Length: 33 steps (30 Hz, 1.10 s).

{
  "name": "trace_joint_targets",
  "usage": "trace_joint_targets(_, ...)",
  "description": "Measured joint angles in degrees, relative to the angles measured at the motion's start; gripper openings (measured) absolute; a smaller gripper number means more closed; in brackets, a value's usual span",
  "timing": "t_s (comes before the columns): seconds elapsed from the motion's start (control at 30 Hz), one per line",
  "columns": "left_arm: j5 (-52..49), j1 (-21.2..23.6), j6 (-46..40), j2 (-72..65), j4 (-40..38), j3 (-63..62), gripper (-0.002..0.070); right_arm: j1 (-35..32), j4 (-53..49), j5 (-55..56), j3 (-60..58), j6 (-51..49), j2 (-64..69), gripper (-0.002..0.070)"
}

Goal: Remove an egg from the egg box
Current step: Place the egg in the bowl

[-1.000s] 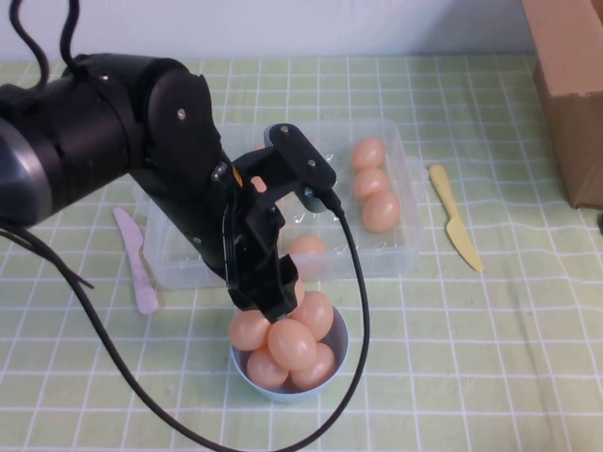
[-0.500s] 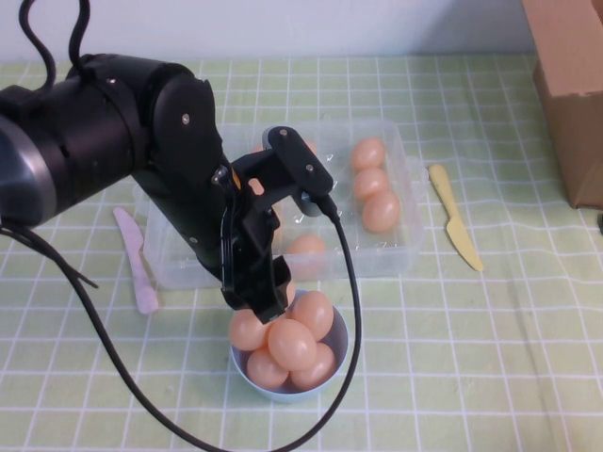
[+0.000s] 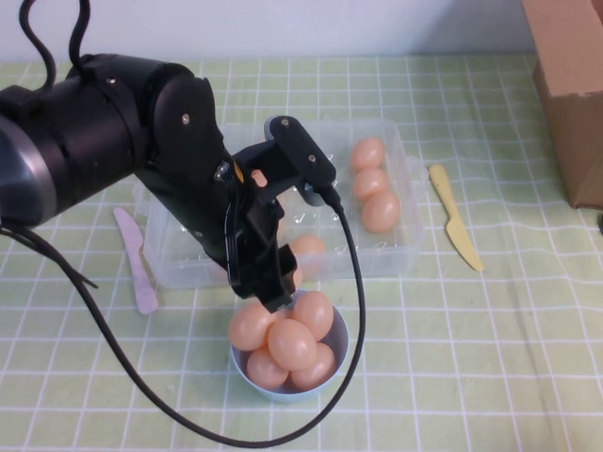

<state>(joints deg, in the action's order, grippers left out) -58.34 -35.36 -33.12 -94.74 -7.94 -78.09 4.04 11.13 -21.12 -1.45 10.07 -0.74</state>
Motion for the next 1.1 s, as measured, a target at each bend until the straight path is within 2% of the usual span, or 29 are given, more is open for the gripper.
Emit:
trace_joint_targets(0.5, 6.97, 0.0, -7.53, -5.12, 0.0, 0.0, 0.0324, 0.0, 0.0, 0.0, 0.0, 0.0, -0.04, -0.0017)
trace_joint_targets(1.1, 7.12, 0.0, -8.21, -8.0, -0.22, -0.42, 0.0324, 0.0, 0.0, 0.0, 0.0, 0.0, -0.04, -0.0017)
